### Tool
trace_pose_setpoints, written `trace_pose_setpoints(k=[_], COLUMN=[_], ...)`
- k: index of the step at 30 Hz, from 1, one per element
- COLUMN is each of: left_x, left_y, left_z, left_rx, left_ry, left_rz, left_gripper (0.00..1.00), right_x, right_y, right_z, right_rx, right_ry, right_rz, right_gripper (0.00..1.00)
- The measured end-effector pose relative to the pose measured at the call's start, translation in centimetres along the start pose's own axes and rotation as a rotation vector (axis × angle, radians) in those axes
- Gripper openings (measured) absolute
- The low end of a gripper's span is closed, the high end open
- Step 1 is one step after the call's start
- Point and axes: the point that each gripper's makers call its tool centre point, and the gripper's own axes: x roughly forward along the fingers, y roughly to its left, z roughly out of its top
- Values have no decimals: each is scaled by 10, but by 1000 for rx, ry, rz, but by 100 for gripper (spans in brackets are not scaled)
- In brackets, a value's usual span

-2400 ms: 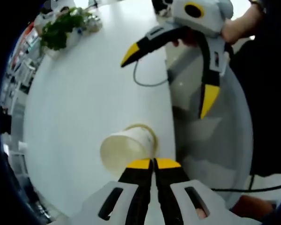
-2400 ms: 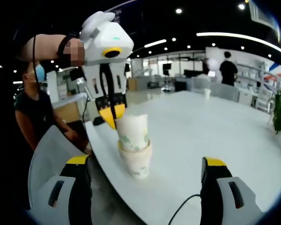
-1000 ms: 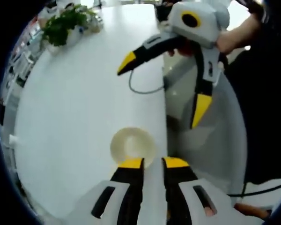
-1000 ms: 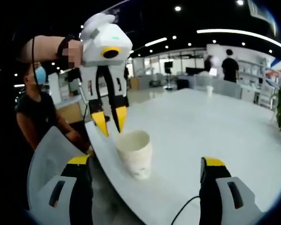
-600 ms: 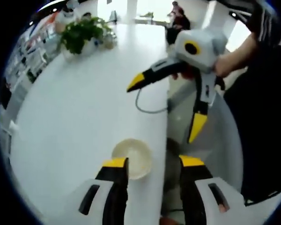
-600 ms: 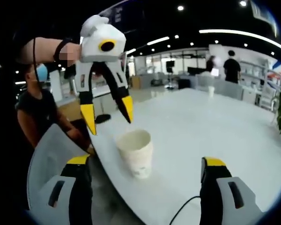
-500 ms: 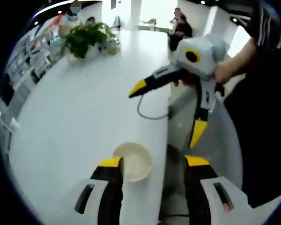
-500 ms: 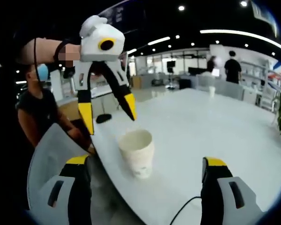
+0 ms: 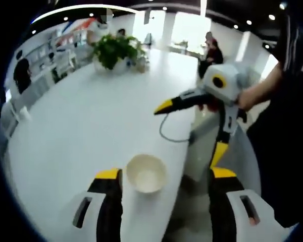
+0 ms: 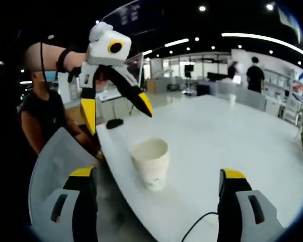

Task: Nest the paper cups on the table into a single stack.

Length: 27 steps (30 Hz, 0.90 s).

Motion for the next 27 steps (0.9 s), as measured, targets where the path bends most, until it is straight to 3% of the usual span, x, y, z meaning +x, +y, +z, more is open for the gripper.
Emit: trace_pose_setpoints(k=[12,17,27], left_x=[-10,-7,-4], left_y=[4,8,19], left_z=[-11,-27,-44], left_rx=[-61,-100,-124], left_ry=[-144,-149,-200], left_rz=[27,28,40], left_gripper=[66,65,64], right_x=[2,5,15], right_y=[3,5,7], right_z=[0,0,-9], right_rx=[-26,-36,-63], right_ry=[3,0,23], right_rz=[40,58,90], right_gripper=[98,97,95])
